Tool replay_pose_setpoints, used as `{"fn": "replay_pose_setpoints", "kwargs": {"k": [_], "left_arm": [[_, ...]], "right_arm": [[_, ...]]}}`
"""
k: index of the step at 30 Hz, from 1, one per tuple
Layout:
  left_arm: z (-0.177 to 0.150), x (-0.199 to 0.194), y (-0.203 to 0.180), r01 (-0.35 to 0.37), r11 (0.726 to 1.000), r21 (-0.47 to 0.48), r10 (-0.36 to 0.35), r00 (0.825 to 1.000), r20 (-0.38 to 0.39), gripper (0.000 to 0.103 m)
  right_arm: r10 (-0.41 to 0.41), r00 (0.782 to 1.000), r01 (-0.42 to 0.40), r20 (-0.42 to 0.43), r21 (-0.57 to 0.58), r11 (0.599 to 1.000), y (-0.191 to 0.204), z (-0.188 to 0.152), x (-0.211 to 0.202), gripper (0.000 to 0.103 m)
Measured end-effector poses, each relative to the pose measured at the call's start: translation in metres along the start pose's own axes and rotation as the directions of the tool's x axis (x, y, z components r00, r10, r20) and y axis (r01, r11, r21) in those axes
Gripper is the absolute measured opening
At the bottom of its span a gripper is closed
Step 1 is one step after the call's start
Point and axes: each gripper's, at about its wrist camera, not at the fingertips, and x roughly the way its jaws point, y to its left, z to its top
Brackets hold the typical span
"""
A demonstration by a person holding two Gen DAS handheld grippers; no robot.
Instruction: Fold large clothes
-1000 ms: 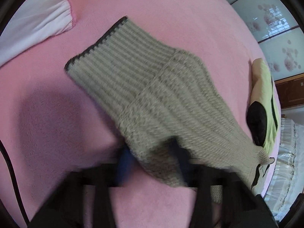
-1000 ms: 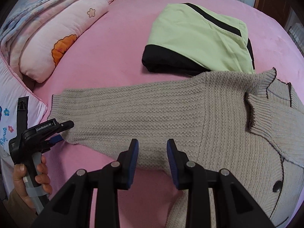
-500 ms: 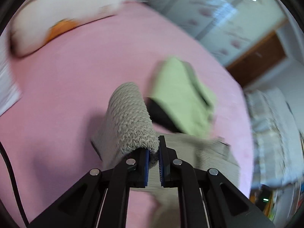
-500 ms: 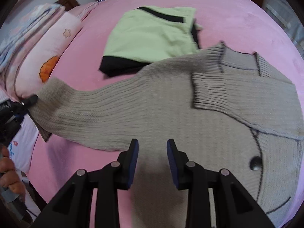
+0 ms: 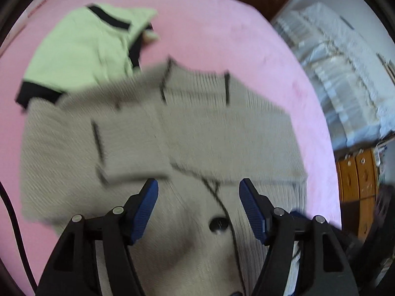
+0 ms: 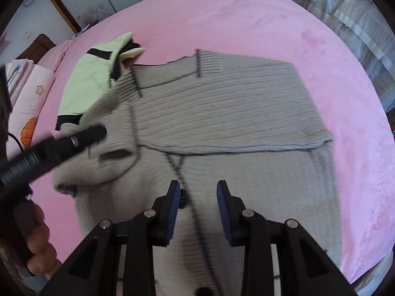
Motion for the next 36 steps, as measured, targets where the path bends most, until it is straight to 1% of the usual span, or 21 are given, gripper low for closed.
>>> {"fn": "replay_pose_setpoints", "kwargs": {"k": [2,5,8,11,12,13,14,15,16,18,22,24,26,27,28,29,30,31,32,34,36], "left_arm": [[-0.015,-0.004,0.002,-0.007,1.0,-0.023,0.007,1.0,-0.005,0.067],[-0.029,-0.023,0.017,-0.039,0.997,-0.061,0.04,0.999,0.016,0.067],[-0.046,-0.035,0.041,-0.118,0.987,-0.111,0.123,0.992,0.036,0.067],[-0.059,-0.049,0.081,-0.21,0.962,-0.174,0.218,0.975,0.031,0.067],[-0.063,-0.051,0.097,-0.241,0.949,-0.203,0.251,0.968,0.023,0.067],[-0.066,-0.052,0.113,-0.265,0.935,-0.234,0.276,0.961,0.014,0.067],[-0.067,-0.052,0.124,-0.278,0.926,-0.256,0.29,0.957,0.009,0.067],[-0.07,-0.053,0.14,-0.294,0.912,-0.286,0.309,0.951,0.005,0.067],[-0.069,-0.051,0.148,-0.304,0.904,-0.3,0.319,0.948,0.003,0.067],[-0.069,-0.045,0.168,-0.319,0.889,-0.329,0.335,0.942,-0.008,0.067],[-0.069,-0.03,0.191,-0.33,0.874,-0.358,0.343,0.939,-0.027,0.067],[-0.067,-0.023,0.196,-0.339,0.872,-0.354,0.352,0.936,-0.029,0.067],[-0.062,-0.013,0.195,-0.346,0.87,-0.35,0.359,0.933,-0.029,0.067],[-0.061,-0.01,0.195,-0.345,0.872,-0.347,0.358,0.933,-0.029,0.058],[-0.06,-0.009,0.195,-0.343,0.874,-0.345,0.358,0.934,-0.021,0.046],[-0.059,-0.008,0.195,-0.347,0.874,-0.339,0.362,0.932,-0.02,0.027],[-0.058,-0.007,0.196,-0.371,0.866,-0.335,0.385,0.923,-0.026,0.019],[-0.057,-0.007,0.198,-0.383,0.859,-0.339,0.399,0.917,-0.025,0.015],[-0.057,-0.008,0.2,-0.381,0.856,-0.349,0.399,0.917,-0.022,0.013],[-0.059,-0.011,0.203,-0.365,0.853,-0.373,0.388,0.921,-0.013,0.011],[-0.059,-0.013,0.2,-0.36,0.859,-0.364,0.387,0.922,0.0,0.011]], "right_arm": [[0.012,1.0,-0.012,-0.003,-0.011,1.0,-0.012,0.002,0.002,0.031],[0.054,0.998,-0.055,-0.009,-0.049,0.997,-0.011,0.009,0.009,0.031],[0.112,0.994,-0.113,-0.016,-0.112,0.987,0.01,0.017,0.015,0.031],[0.177,0.984,-0.176,-0.014,-0.216,0.96,0.05,0.025,0.02,0.032],[0.188,0.982,-0.183,-0.007,-0.265,0.947,0.067,0.026,0.022,0.04],[0.193,0.981,-0.183,0.002,-0.303,0.935,0.08,0.027,0.023,0.053],[0.196,0.98,-0.178,0.016,-0.352,0.919,0.095,0.026,0.025,0.058],[0.197,0.98,-0.164,0.037,-0.418,0.894,0.115,0.024,0.028,0.062],[0.194,0.98,-0.151,0.048,-0.46,0.875,0.127,0.023,0.031,0.062],[0.157,0.985,-0.085,0.079,-0.565,0.821,0.157,0.017,0.046,0.062],[0.052,0.99,0.046,0.13,-0.658,0.752,0.188,0.009,0.082,0.062],[-0.028,0.989,0.122,0.145,-0.69,0.714,0.196,0.006,0.103,0.061],[-0.065,0.986,0.156,0.156,-0.693,0.703,0.198,0.006,0.112,0.044],[-0.065,0.987,0.152,0.15,-0.687,0.711,0.196,0.01,0.112,0.019],[-0.049,0.988,0.135,0.144,-0.675,0.725,0.194,0.013,0.107,0.008],[-0.014,0.99,0.104,0.142,-0.653,0.75,0.189,0.019,0.098,0.008],[0.024,0.988,0.079,0.155,-0.624,0.777,0.183,0.026,0.084,0.008],[0.052,0.984,0.061,0.169,-0.601,0.797,0.177,0.033,0.072,0.007],[0.087,0.979,0.037,0.186,-0.575,0.817,0.17,0.04,0.058,0.007],[0.154,0.957,-0.014,0.246,-0.491,0.871,0.146,0.058,0.021,0.007],[0.155,0.941,-0.017,0.301,-0.414,0.91,0.118,0.071,-0.001,0.007]]}}
